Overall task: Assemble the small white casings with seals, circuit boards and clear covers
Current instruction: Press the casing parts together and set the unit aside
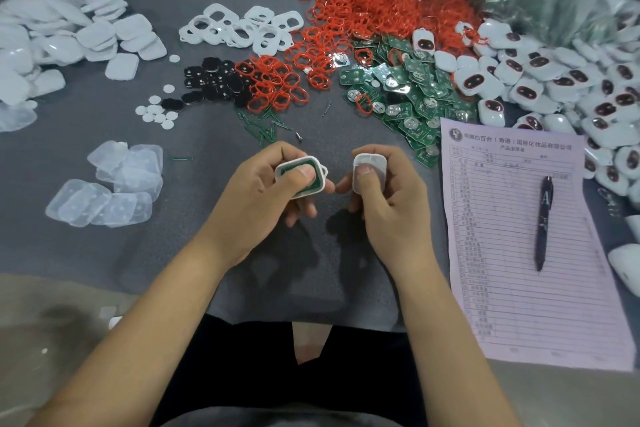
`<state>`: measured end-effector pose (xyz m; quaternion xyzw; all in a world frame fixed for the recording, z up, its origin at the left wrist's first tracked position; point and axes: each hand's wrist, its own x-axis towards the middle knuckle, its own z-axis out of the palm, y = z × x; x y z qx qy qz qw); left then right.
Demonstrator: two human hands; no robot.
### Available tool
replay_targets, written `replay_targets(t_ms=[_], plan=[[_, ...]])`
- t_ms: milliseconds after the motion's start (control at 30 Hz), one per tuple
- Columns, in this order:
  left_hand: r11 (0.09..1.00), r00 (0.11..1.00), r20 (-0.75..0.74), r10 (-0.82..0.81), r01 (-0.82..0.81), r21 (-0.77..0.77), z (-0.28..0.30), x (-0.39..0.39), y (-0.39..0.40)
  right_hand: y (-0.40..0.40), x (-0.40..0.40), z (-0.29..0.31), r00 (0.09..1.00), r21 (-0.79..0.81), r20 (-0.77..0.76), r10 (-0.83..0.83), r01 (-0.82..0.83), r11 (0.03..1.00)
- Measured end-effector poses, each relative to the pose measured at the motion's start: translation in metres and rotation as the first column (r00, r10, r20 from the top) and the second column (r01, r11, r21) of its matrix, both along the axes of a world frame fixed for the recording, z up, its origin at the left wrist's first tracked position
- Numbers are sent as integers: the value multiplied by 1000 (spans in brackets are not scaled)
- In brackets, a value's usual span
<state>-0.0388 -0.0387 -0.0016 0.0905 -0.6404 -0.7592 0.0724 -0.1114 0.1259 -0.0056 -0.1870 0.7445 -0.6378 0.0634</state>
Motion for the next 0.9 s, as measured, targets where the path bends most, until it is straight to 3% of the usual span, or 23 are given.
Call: replay_targets(t_ms=[600,767,900], plan=[[997,999,46,13,-16,72,-5,-3,-4,0,-1,-4,999,0,-40,13,-13,1000],[1000,999,45,16,-17,22,-7,-2,-3,-1,-2,-4,999,5,18,33,-33,999],[990,999,25,40,-43,135,-4,-5,-2,2,-3,-1,990,-90,94,102,-94,991]])
